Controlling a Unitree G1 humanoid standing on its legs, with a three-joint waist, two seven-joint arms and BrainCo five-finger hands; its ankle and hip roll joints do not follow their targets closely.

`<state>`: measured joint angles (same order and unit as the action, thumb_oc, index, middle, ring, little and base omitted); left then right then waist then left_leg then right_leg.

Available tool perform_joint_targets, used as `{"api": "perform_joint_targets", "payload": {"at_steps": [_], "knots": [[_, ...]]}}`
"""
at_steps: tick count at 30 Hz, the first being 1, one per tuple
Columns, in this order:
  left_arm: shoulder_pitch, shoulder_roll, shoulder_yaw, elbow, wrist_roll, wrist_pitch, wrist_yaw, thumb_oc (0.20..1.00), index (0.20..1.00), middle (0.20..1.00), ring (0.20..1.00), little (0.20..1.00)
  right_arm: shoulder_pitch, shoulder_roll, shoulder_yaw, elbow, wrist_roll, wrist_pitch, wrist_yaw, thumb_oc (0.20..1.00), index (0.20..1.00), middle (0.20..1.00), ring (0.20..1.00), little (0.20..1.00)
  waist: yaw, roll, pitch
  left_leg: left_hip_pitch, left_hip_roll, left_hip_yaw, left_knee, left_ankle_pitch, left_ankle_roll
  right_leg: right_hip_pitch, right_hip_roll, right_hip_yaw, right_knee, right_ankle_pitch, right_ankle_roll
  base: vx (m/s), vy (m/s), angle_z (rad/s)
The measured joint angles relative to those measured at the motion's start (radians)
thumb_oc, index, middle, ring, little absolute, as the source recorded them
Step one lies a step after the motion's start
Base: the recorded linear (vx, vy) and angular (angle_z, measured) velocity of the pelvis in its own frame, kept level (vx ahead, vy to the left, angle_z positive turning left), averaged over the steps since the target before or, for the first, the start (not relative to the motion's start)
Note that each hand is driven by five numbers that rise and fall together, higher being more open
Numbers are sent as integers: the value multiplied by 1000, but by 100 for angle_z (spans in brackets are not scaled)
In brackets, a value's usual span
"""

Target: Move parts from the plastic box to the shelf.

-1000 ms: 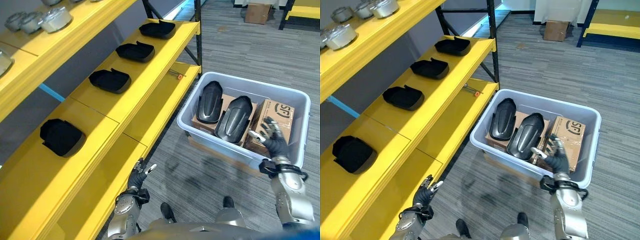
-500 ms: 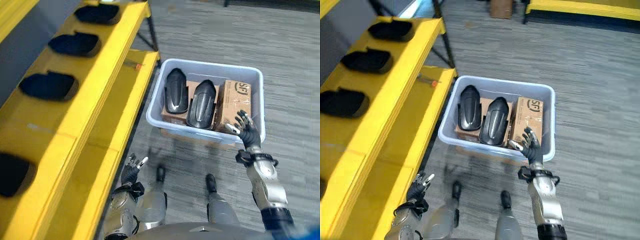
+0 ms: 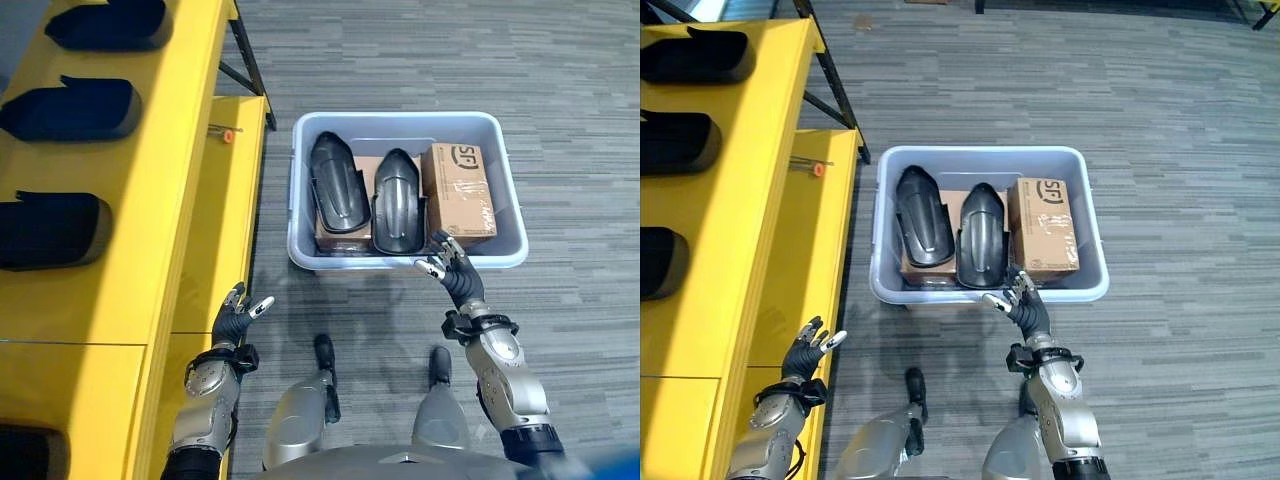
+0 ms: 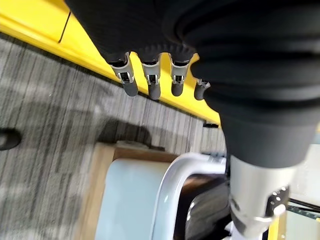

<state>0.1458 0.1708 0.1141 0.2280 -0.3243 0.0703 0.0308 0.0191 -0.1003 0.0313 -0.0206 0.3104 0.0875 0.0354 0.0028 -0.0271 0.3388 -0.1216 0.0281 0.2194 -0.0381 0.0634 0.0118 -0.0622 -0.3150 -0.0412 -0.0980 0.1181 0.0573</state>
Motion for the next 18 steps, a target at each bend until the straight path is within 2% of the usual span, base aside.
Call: {"api": "perform_joint_targets", "payload": {"at_steps": [1,2,3,4,5,6,7,10,12,14,18], "knots": [[1,-1,-1,-1,0,0,0,1000,1000,1000,1000,1000,-2,-4,-1,0,0,1,-1,1000,1000,1000,1000,1000,-1,-12,1,0,-2,-5,-10,11,-16,2,7,1,2,15,0,-65,-99,20],[6,2,-8,-2,0,0,1,1000,1000,1000,1000,1000,-3,-6,-3,2,0,1,-1,1000,1000,1000,1000,1000,3,-23,2,-1,-1,-8,-22,23,-32,0,14,-6,6,-8,24,-65,-99,-2],[13,-4,-29,-7,0,0,2,1000,1000,1000,1000,1000,-70,-50,19,13,-10,3,-18,1000,1000,1000,1000,1000,0,1,24,-8,28,-9,-30,43,-57,-15,41,-1,6,-20,64,-91,-176,-17],[16,-7,-60,-19,0,0,-1,1000,1000,1000,1000,1000,-114,-88,23,19,-21,3,-23,1000,1000,1000,1000,1000,-11,31,42,-23,58,-12,-36,57,-72,-33,70,-2,6,-21,70,-89,-179,-29],[9,-36,-94,-23,-1,1,-1,1000,1000,1000,1000,1000,-200,-146,24,39,-23,1,-51,1000,1000,1000,1000,1000,-25,76,70,-28,98,-13,-45,80,-92,-44,116,-6,6,-20,85,-108,-221,-22],[0,-48,-123,-24,-1,1,-2,1000,1000,1000,1000,1000,-253,-177,32,68,-26,2,-65,1000,1000,1000,1000,1000,-37,101,84,-28,125,-15,-52,89,-104,-48,141,-6,6,-17,78,-54,-117,-31],[-13,-80,-154,-29,-1,1,-9,1000,1000,1000,1000,1000,-328,-192,30,102,-40,1,-93,1000,1000,1000,1000,1000,-52,137,113,-31,166,-15,-55,101,-118,-60,182,-6,6,-13,55,-65,-141,-27],[-49,-123,-180,-39,-6,3,-12,1000,1000,1000,1000,1000,-395,-213,38,134,-51,0,-136,1000,1000,1000,1000,1000,-74,193,170,-38,206,-15,-55,117,-134,-72,224,-3,5,-4,33,-62,-120,-17],[-58,-124,-190,-47,-8,4,-11,1000,1000,1000,1000,1000,-425,-212,56,209,-52,4,-167,1000,1000,1000,1000,1000,-74,205,174,-73,218,-16,-56,127,-140,-112,235,1,5,1,26,-17,-102,-8],[-61,-125,-192,-43,-17,5,-10,1000,1000,1000,1000,1000,-420,-215,58,240,-52,4,-189,1000,1000,1000,1000,1000,-63,204,175,-75,212,-19,-56,127,-140,-110,227,-2,4,1,29,-7,-82,4],[-61,-114,-192,-47,-25,6,-8,1000,1000,1000,1000,1000,-525,-221,53,296,-52,1,-233,1000,1000,1000,1000,1000,-54,205,174,-143,190,-23,-56,133,-132,-176,201,0,4,11,43,-7,-31,4]]}}
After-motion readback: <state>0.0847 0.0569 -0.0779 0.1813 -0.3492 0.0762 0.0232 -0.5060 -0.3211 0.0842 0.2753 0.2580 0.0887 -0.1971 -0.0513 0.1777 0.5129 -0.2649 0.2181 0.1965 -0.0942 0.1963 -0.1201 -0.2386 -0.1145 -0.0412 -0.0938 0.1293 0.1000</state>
